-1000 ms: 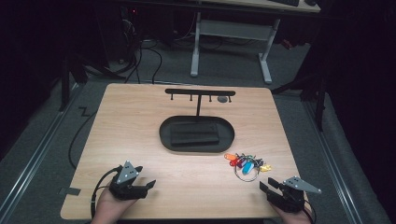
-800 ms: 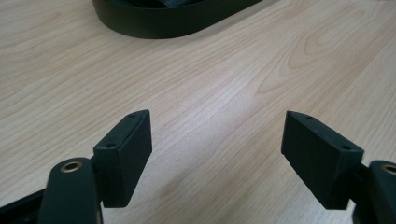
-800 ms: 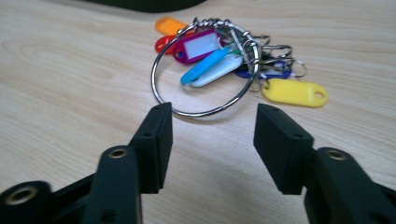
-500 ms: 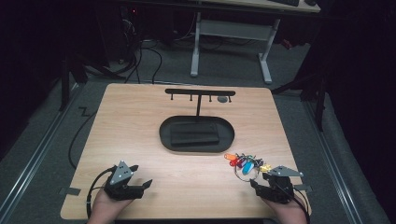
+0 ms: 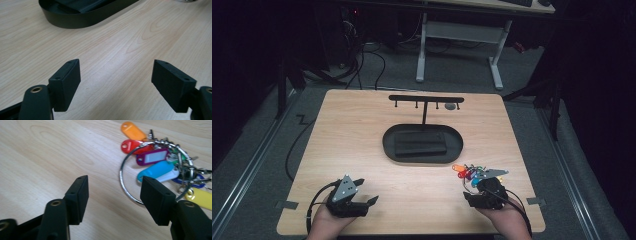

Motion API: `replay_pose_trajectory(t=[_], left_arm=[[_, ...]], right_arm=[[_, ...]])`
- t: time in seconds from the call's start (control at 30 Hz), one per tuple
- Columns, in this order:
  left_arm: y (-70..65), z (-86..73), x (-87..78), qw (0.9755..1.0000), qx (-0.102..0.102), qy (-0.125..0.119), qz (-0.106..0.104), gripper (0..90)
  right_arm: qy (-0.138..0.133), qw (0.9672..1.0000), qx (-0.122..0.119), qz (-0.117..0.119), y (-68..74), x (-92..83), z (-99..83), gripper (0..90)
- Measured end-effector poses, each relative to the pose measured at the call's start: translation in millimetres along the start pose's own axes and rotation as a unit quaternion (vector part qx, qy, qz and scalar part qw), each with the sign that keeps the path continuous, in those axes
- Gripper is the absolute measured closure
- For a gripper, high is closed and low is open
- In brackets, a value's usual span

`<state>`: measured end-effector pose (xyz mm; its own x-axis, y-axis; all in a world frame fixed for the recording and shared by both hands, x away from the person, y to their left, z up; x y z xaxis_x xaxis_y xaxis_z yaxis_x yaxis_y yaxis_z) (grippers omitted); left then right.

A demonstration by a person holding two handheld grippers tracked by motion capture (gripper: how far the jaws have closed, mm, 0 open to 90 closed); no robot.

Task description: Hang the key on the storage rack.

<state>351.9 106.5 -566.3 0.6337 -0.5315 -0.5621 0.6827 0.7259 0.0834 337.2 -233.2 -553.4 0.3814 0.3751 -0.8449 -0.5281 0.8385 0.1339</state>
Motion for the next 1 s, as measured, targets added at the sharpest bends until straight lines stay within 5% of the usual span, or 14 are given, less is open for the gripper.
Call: replay_pose_trajectory(t=[0.27, 0.57, 1.0], left_arm=[[-1.2, 4.2, 0.2, 0.9999, 0.012, -0.012, 0.001, 25.5], [-3.1, 2.3, -2.3, 0.9997, 0.021, -0.013, -0.001, 27.2], [-4.8, 2.7, -7.1, 0.9989, 0.037, -0.028, 0.000, 30.1]], right_arm=[[0.070, 0.9970, -0.031, -0.002, 3.9, 13.9, 6.0, 47.0], [0.127, 0.9916, -0.022, -0.002, -7.7, 34.8, 13.8, 54.1], [0.168, 0.9857, 0.014, 0.001, -22.0, 48.1, 27.0, 59.1]])
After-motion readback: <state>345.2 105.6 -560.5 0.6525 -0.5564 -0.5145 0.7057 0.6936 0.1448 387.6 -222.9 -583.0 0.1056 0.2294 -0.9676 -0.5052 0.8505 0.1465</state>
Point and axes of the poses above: each handheld gripper's, and its own axes: x roughly forward along the jaws, z roughly out of its top, y roughly to its left, the point moved 10 cm from there along x, roughly forward along the jaws, and after that the axes turned 9 degrees about z, right-handed, at the moved point
